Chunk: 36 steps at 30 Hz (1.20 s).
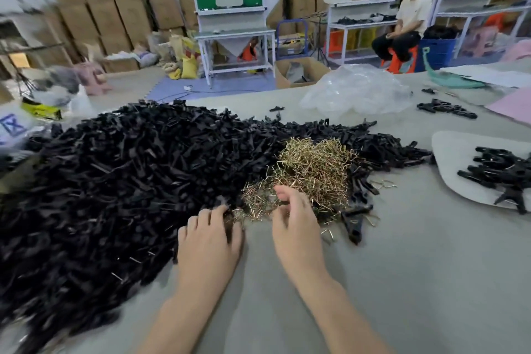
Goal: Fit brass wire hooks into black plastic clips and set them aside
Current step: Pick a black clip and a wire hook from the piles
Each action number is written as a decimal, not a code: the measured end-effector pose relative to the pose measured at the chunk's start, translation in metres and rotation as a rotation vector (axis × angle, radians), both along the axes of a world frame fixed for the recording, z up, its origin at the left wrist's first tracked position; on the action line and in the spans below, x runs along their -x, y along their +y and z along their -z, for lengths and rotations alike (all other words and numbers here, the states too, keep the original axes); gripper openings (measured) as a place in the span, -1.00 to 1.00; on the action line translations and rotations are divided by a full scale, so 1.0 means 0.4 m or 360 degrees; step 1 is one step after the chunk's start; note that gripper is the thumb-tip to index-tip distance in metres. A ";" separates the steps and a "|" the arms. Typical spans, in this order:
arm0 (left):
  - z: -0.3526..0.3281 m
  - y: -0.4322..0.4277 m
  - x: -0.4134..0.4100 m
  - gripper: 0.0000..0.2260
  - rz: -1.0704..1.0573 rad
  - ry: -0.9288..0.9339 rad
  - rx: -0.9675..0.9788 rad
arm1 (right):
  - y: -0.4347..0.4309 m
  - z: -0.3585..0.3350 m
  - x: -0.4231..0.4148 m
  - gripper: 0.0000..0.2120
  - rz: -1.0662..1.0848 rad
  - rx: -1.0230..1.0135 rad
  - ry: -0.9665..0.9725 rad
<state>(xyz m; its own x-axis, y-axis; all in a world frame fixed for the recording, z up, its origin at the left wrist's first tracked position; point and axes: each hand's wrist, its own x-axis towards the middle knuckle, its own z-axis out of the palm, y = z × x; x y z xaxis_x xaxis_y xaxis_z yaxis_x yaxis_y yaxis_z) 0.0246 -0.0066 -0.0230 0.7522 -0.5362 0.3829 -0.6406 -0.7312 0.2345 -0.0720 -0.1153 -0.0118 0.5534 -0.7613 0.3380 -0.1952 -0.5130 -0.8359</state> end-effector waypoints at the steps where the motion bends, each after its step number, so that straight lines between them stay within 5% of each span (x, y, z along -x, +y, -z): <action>1: -0.003 -0.005 -0.008 -0.63 -0.0016 -0.0006 0.0003 | -0.003 0.004 0.000 -0.66 0.0002 -0.0041 -0.0013; 9: -0.003 -0.018 -0.057 -0.85 0.0031 -0.0166 -0.0044 | -0.027 0.011 -0.004 -0.70 -0.0060 -0.0289 -0.0225; 14: -0.022 -0.009 -0.056 -0.80 0.0178 -0.0115 0.0374 | -0.024 -0.003 -0.002 -0.68 -0.0209 -0.0581 -0.0344; 18: -0.050 -0.013 -0.018 -0.70 0.0540 0.0249 0.0760 | -0.021 -0.019 -0.007 -0.78 -0.0509 -0.0905 -0.0419; 23: -0.054 -0.026 0.019 -0.77 0.0758 0.0597 0.0906 | -0.025 -0.022 0.000 -0.79 -0.0724 -0.0928 -0.0436; 32: -0.066 -0.032 0.007 -0.85 0.0218 0.1627 0.1477 | -0.045 -0.019 0.006 -0.83 -0.0624 -0.1312 -0.0739; 36: -0.076 -0.017 0.002 -0.70 0.0078 0.1865 0.1381 | -0.041 -0.008 0.003 -0.77 -0.0711 -0.1337 -0.0646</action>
